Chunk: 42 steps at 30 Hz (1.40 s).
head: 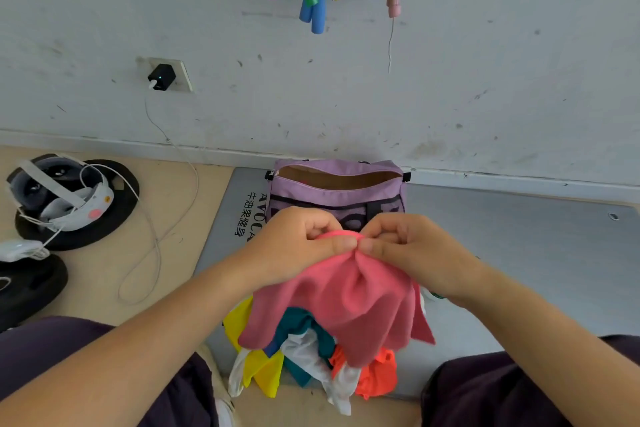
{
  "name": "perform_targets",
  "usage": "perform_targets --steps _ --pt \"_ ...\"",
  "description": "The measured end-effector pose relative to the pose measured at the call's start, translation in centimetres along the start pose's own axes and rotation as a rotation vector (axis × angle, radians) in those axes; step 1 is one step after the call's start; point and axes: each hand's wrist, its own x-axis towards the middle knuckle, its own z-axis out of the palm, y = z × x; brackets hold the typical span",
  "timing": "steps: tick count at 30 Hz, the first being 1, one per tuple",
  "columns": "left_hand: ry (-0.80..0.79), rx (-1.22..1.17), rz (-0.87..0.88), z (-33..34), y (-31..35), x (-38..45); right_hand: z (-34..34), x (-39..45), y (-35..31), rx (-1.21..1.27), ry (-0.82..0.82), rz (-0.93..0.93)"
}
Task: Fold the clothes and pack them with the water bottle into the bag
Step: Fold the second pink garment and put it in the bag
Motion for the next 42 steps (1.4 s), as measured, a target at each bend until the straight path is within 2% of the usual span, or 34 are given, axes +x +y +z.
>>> perform_targets --steps 5,8,10,13,15,19,24,26,29,33,36,39,42 --pt "0.086 0.011 -0.02 -2.4 0.2 0.2 -2.5 0.6 0.5 -0.055 0.252 0.077" --pt "0.04 0.111 -0.026 -3.2 0.2 0.2 -3.3 0.7 1.1 0.002 0.295 0.099" --pt "0.029 0.136 -0.022 -2.6 0.3 0.1 -3.2 0.6 1.2 0.073 0.244 0.063" --pt "0.016 0.068 0.02 -1.0 0.8 -0.2 -2.1 0.0 0.9 0.094 -0.011 -0.035" --pt "0.009 0.038 0.055 -0.1 0.9 -0.3 -1.0 -0.2 0.6 0.044 -0.113 -0.059" --pt "-0.031 0.031 0.035 0.2 0.8 -0.3 -0.8 -0.1 0.4 -0.039 -0.073 -0.015" --pt "-0.093 0.327 0.018 -0.5 -0.1 -0.1 -1.2 0.0 0.4 -0.14 -0.044 0.005" --pt "-0.128 0.242 -0.018 -0.3 -0.1 -0.1 -1.0 -0.1 0.5 -0.147 -0.067 0.002" --pt "-0.173 -0.07 -0.08 0.3 0.4 -0.2 -1.0 -0.3 0.4 -0.103 -0.083 -0.007" --pt "-0.106 -0.017 -0.051 0.1 0.7 -0.1 -1.2 -0.3 0.3 -0.063 -0.043 -0.02" --pt "0.046 0.127 -0.024 -0.3 0.4 0.1 -1.6 -0.2 0.6 -0.121 0.046 -0.015" --pt "0.148 0.068 -0.039 -0.7 0.4 0.2 -1.9 -0.2 0.3 -0.051 0.089 -0.034" --pt "-0.051 -0.033 -0.051 -0.5 0.6 0.0 -1.5 -0.6 -0.1 0.108 0.012 -0.081"
